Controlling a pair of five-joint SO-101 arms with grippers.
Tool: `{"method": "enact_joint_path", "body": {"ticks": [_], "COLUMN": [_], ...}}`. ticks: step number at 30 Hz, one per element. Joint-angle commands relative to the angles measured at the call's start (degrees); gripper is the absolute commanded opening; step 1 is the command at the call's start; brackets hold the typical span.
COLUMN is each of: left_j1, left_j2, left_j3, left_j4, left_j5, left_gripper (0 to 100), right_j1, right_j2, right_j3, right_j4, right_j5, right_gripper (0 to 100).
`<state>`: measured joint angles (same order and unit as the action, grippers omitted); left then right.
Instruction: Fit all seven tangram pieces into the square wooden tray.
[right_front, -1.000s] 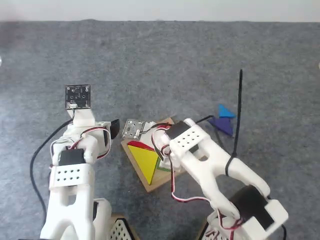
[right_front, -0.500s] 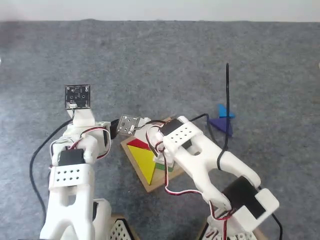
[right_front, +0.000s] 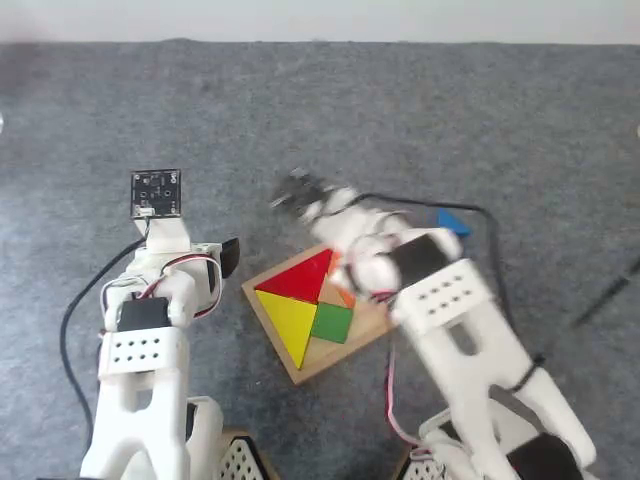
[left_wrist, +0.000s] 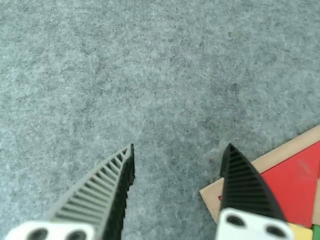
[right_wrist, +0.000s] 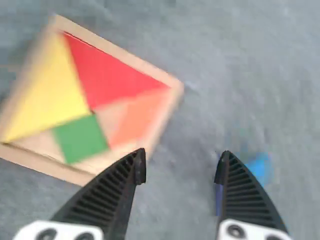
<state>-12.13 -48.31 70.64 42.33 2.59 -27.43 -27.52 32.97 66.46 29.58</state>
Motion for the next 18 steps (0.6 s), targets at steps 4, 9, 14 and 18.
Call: {"method": "enact_joint_path", "body": {"ticks": [4,9,14,18], "left_j1": [-0.09,-0.18,-0.18,-0.09], "left_j2": [-1.49,-1.49,-1.49,-1.49], "left_j3": [-0.57,-0.57,-0.57,-0.57], "left_j4": [-0.97,-0.97,-1.05,-1.05], "left_j5": [-0.53,-0.53,-0.53,-0.53], "left_gripper": [27,27,27,27], "right_j1": [10.77,1.54,-2.42,-2.86], "right_j2": [6.9,15.87,24.04,28.35], "right_j3": [-1.85,-1.93,-2.02,-2.64], "right_j4": [-0.84,-7.78,-13.58,-15.6], "right_j5": [5.54,2.02,0.44,0.44], "right_gripper": [22.7,22.7,22.7,22.7]}}
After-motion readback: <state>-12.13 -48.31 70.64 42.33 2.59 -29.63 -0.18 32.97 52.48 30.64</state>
